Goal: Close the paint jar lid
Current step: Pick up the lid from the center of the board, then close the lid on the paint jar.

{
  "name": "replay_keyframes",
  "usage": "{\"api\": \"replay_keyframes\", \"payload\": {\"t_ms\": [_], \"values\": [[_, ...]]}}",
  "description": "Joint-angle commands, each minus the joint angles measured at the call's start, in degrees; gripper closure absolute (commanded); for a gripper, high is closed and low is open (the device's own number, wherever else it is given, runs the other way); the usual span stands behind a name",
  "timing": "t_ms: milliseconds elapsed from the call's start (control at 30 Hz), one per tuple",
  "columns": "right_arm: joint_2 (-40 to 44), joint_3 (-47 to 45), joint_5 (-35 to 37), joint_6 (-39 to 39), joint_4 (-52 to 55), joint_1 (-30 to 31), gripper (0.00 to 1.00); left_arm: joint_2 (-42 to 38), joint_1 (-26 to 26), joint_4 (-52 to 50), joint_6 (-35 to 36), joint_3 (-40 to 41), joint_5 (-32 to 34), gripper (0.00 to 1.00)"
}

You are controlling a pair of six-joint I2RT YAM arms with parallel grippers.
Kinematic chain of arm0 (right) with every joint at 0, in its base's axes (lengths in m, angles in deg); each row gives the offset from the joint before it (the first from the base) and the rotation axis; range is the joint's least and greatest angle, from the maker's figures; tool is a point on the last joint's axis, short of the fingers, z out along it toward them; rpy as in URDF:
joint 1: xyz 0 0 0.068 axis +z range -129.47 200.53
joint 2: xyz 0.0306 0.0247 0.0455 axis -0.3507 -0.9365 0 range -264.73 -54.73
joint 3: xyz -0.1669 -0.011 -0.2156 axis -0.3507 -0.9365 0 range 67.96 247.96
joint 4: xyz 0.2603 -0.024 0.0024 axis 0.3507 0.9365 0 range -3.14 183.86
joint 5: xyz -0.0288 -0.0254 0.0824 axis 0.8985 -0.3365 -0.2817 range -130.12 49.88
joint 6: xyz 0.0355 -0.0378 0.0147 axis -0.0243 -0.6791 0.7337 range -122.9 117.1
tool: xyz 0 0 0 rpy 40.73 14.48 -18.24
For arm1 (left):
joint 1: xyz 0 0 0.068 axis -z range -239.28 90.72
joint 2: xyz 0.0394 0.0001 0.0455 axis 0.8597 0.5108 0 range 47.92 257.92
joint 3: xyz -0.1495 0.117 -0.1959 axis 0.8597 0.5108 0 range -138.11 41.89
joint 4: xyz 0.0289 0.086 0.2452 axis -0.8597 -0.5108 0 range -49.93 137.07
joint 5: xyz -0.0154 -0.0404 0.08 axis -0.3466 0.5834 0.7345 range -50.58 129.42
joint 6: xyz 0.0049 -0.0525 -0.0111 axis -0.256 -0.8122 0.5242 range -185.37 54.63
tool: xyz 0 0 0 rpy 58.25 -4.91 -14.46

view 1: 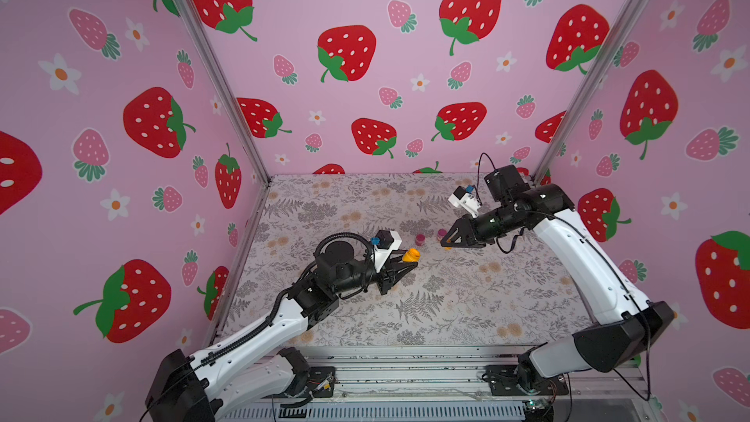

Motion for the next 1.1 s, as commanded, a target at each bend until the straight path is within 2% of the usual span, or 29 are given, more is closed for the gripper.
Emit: {"api": "replay_keyframes", "payload": {"t_ms": [0, 333, 1067], "values": [[0.9, 0.1, -9.4, -1.7, 0.5, 0.7, 0.74, 0.8, 0.7, -1.6, 1.7, -3.6, -2.0, 0.91], [1.5, -2.2, -12.6, -1.0, -1.4, 2.9, 0.74, 2.8, 2.2, -3.5, 2.9, -6.1, -3.1, 0.91], [-0.2, -4.1, -12.0, -0.4, -3.1, 6.6, 0.74, 3.8, 3.1, -4.2, 3.3, -6.6, -3.3, 0.92]]}}
